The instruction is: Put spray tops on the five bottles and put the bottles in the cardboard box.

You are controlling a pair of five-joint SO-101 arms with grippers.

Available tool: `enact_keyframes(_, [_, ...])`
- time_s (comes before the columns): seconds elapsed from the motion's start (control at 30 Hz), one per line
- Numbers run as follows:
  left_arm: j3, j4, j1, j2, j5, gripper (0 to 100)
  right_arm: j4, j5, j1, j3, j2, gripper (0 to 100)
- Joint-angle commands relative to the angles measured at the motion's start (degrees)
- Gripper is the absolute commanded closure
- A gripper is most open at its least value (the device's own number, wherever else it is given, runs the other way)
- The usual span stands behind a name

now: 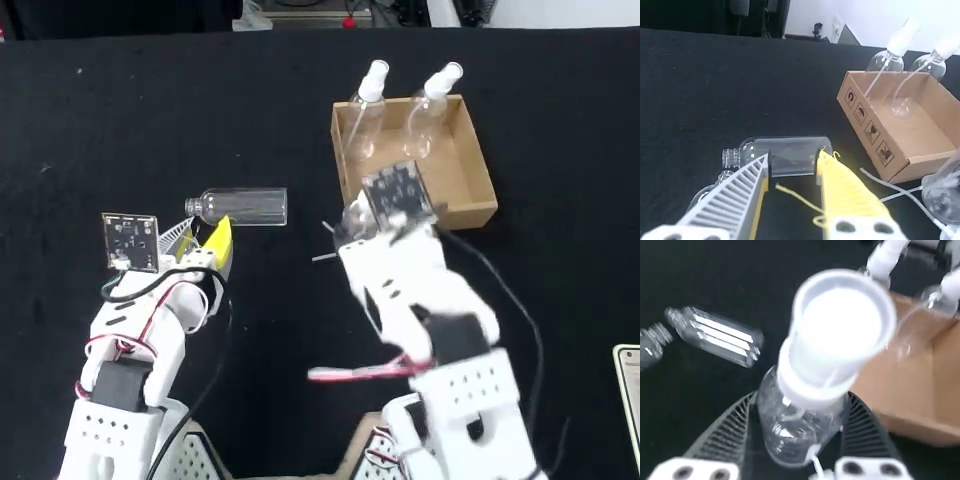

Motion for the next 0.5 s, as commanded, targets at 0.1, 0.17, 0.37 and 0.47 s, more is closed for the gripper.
enact_keyframes(0.1, [1.2,-1.7,-0.5,-0.8,1.0,84,2.3,0.6,3.7,-5.7,2.7,88.9])
enact_keyframes(0.17, [2.4,-3.9,-0.6,-0.8,1.0,84,4.2,0.6,3.7,-5.8,2.0,88.9])
enact_keyframes(0.37, [6.1,-8.8,-0.4,-0.8,1.0,84,8.3,6.9,3.7,-8.7,3.5,88.9])
enact_keyframes(0.47, [6.1,-8.7,-0.2,-0.8,1.0,84,8.2,7.6,3.8,-9.6,7.5,88.9])
